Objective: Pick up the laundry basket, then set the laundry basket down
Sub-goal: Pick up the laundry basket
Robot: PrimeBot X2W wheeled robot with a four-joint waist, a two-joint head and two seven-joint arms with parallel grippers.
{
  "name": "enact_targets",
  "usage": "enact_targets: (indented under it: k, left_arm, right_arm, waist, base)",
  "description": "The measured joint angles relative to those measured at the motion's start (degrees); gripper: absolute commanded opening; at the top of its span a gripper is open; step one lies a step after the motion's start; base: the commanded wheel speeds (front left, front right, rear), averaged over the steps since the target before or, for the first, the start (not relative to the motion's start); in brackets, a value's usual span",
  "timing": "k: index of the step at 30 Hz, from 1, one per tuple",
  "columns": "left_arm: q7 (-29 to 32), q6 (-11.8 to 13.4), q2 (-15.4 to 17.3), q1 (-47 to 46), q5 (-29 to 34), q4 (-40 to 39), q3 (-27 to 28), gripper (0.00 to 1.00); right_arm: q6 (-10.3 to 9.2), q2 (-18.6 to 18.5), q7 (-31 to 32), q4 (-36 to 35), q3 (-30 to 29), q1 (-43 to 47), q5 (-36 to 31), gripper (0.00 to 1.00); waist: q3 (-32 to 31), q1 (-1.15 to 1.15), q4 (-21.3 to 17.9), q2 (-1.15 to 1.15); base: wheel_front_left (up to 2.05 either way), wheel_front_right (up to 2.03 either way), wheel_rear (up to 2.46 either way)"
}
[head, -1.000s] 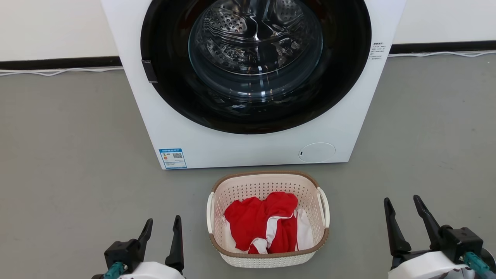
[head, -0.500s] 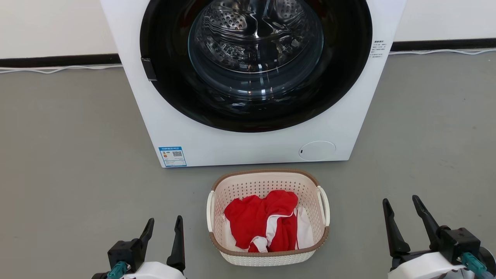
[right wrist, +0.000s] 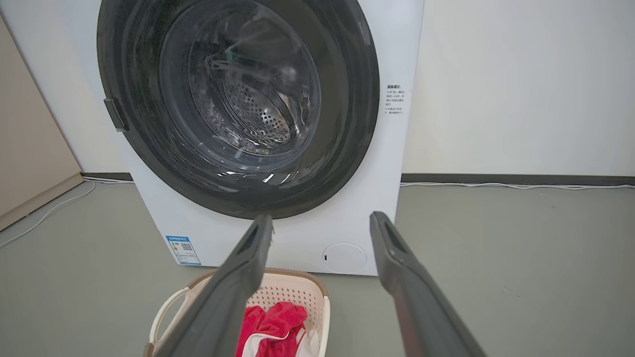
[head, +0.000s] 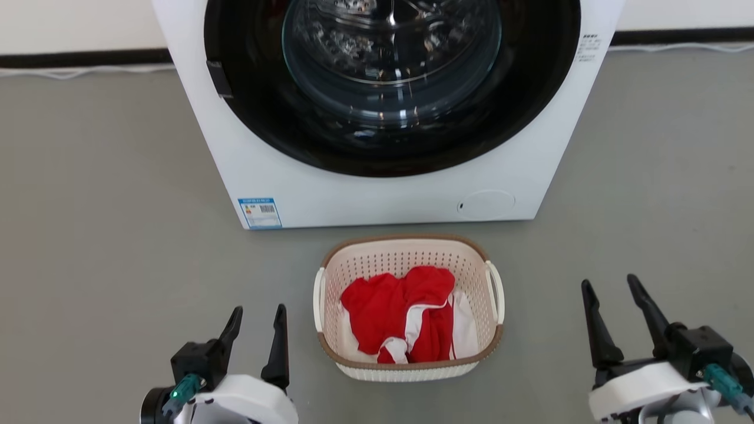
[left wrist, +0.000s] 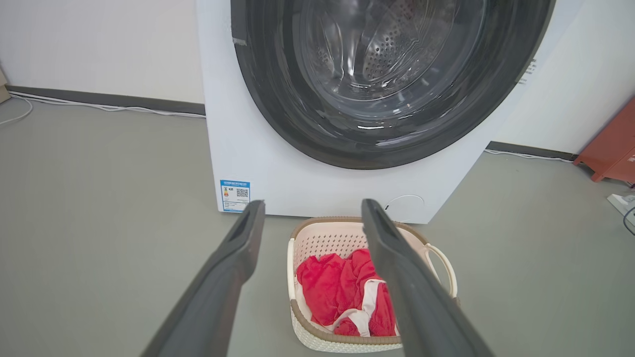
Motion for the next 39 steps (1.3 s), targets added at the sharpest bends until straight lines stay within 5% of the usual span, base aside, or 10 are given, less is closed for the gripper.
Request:
enact_targets:
  k: [9,23,39]
  left_arm:
    - [-0.1,1.2,-0.1,-7.8,-1.1,3.1,-3.1,1.00]
    - [-0.3,4.1,-0.3,-27.9,-6.0,16.3,-10.8,1.00]
    - [-0.3,8.1,-0.5,-43.0,-16.2,28.1,-21.3,1.00]
  right_arm:
    - [0.02,-0.4,-0.1,3.0,-0.7,-5.9,0.3,1.00]
    - [0.04,-4.5,-0.1,16.9,4.1,-24.4,4.7,1.00]
    - [0.05,-5.4,-0.1,27.1,5.8,-37.4,5.3,1.00]
  waist:
    - [6.2,0.00,0.3,0.00]
    - [21.4,0.00,0.5,0.00]
    - [35.4,-0.01,1.6,0.00]
  base:
    - [0.00,0.00,0.00]
    - [0.00,0.00,0.00]
    - [0.00,0.00,0.00]
